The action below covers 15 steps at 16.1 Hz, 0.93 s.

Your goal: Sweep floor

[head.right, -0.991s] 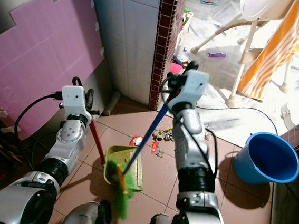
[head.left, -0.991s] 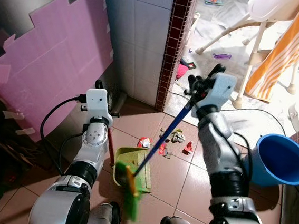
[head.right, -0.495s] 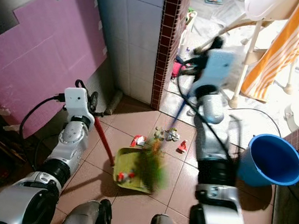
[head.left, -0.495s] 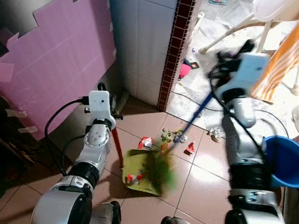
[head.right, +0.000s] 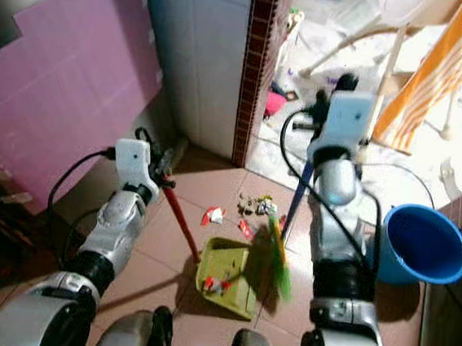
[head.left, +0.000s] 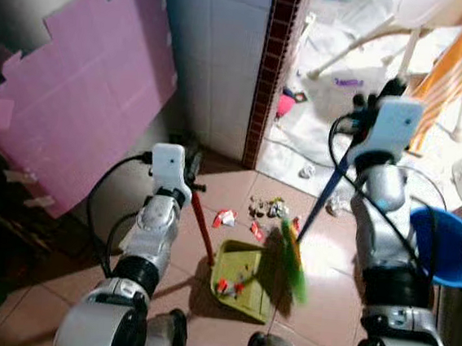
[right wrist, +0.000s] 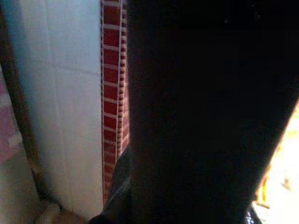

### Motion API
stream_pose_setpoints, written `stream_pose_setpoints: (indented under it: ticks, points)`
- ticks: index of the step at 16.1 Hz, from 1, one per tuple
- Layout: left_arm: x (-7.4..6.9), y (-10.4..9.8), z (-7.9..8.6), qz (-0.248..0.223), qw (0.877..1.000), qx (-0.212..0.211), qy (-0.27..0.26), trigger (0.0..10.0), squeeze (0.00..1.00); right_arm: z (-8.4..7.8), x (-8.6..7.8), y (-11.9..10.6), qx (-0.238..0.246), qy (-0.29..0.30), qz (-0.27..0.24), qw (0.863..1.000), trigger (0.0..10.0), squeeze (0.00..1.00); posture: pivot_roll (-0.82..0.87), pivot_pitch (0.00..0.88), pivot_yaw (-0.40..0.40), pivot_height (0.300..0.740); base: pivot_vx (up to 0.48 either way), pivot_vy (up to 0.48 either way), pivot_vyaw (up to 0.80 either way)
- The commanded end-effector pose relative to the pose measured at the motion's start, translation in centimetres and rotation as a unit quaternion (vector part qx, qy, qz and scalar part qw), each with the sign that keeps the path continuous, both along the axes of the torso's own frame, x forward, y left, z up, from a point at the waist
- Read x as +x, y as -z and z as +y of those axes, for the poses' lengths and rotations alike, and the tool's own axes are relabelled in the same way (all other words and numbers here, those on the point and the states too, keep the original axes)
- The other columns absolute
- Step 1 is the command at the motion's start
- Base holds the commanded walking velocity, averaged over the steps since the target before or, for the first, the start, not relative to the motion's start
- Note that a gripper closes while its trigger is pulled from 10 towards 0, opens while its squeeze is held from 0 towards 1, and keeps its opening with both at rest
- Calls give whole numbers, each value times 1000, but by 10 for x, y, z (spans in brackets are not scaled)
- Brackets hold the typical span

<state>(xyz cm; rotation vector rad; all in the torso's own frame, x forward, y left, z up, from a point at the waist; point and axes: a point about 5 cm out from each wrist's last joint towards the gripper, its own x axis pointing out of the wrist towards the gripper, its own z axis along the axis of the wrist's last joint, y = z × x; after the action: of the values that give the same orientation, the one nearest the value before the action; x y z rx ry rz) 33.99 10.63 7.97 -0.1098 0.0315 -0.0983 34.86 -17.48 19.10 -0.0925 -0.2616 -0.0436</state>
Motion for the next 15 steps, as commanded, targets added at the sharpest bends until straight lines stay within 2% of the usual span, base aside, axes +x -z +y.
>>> stream_pose_setpoints:
  ticks: [1,2,4,7,11,15]
  points:
    - [0,1,14,2,999,31,-36,10000,0,9,0,1,29,-27,-6,999,10000,0,-116,161,33,740,0,0,0]
    - [0,3,20,10,998,38,-55,10000,0,18,1,7,42,-49,4,998,10000,0,-116,161,33,740,0,0,0]
    - [0,2,27,12,996,50,-77,10000,0,26,0,8,37,-65,2,997,10000,0,-106,160,30,740,0,0,0]
    - [0,-7,35,-3,992,45,-115,10000,0,24,2,-4,12,-72,-22,997,10000,0,-106,163,29,740,0,0,0]
    - [-4,-20,38,-29,992,35,-119,10000,0,21,4,-26,-40,-71,-69,994,10000,0,-107,163,26,740,0,0,0]
    - [-8,-38,53,-70,984,49,-158,10000,0,29,5,-18,-36,-84,-60,994,10000,0,-92,161,16,740,0,0,0]
